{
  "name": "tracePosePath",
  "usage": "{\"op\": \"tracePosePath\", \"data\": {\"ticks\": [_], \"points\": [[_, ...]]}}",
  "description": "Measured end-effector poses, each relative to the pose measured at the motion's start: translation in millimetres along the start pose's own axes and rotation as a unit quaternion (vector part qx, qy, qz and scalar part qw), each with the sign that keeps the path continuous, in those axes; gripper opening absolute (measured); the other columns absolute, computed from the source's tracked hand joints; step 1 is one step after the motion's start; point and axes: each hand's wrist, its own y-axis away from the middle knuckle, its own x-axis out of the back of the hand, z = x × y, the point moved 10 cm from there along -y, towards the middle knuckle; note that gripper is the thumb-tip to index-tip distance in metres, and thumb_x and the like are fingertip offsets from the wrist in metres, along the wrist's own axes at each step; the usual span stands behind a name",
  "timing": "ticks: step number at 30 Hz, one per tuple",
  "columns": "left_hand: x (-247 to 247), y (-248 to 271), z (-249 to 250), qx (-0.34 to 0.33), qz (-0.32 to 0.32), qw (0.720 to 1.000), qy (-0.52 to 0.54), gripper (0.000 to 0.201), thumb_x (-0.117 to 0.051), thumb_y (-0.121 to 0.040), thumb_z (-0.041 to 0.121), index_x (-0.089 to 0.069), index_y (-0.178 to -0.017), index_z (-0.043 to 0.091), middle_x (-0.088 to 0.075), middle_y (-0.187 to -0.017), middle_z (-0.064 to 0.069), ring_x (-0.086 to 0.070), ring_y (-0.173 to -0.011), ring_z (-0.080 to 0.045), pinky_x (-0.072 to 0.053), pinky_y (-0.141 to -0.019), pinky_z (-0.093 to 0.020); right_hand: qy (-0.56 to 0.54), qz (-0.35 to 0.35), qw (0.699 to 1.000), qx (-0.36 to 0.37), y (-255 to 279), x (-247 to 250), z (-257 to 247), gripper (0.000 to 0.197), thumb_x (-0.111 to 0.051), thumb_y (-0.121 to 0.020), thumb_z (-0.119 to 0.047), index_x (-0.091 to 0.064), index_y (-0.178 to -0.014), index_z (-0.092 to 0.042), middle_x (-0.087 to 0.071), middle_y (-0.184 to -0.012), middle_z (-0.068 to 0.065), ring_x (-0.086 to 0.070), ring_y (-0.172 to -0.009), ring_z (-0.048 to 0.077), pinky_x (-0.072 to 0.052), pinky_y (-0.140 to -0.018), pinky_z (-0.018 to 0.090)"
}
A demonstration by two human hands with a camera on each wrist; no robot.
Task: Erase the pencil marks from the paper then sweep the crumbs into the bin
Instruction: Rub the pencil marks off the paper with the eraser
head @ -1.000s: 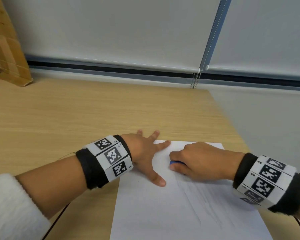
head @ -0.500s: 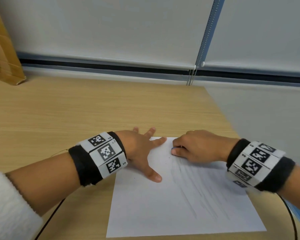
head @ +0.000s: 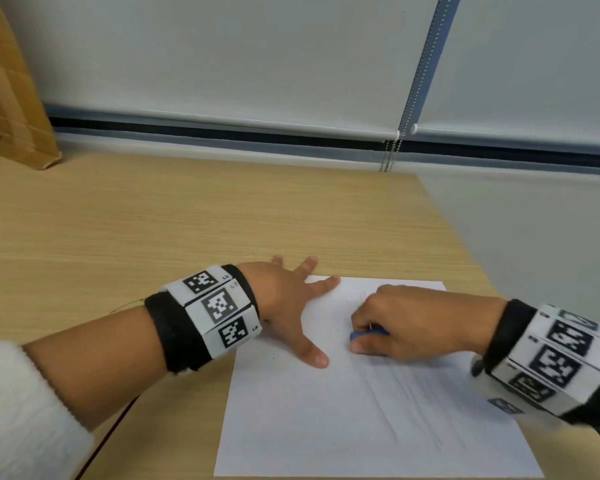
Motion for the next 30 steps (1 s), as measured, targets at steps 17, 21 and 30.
{"op": "tracePosePath", "data": {"ticks": [17,21,30], "points": [[0,0,2,0.004,0.0,1.0,-0.014,0.123,-0.061,-0.062,0.083,0.027,-0.142,0.051,0.037,-0.153,0.013,0.02,-0.144,-0.042,-0.018,-0.114,-0.06,0.026,-0.014,1.0,-0.003,6,-3,-11,0.042,-0.046,-0.095,-0.047,-0.046,-0.066,-0.017,-0.046,-0.059,-0.002,-0.043,-0.057,0.016,-0.036,-0.058,0.034],[0,0,0,0.008,-0.001,1.0,-0.016,0.123,-0.06,-0.061,0.084,0.028,-0.141,0.051,0.037,-0.152,0.013,0.02,-0.144,-0.041,-0.018,-0.114,-0.06,0.055,-0.003,0.998,-0.02,-4,6,-10,0.043,-0.045,-0.095,-0.049,-0.045,-0.065,-0.018,-0.046,-0.059,-0.003,-0.047,-0.061,0.021,-0.037,-0.058,0.034],[1,-1,0,0.009,0.008,1.0,-0.017,0.124,-0.061,-0.059,0.085,0.026,-0.141,0.053,0.036,-0.153,0.016,0.018,-0.145,-0.04,-0.019,-0.113,-0.062,0.057,-0.038,0.998,0.005,12,-4,-17,0.037,-0.045,-0.094,-0.05,-0.05,-0.075,-0.019,-0.051,-0.065,-0.003,-0.046,-0.064,0.019,-0.036,-0.06,0.033]]}}
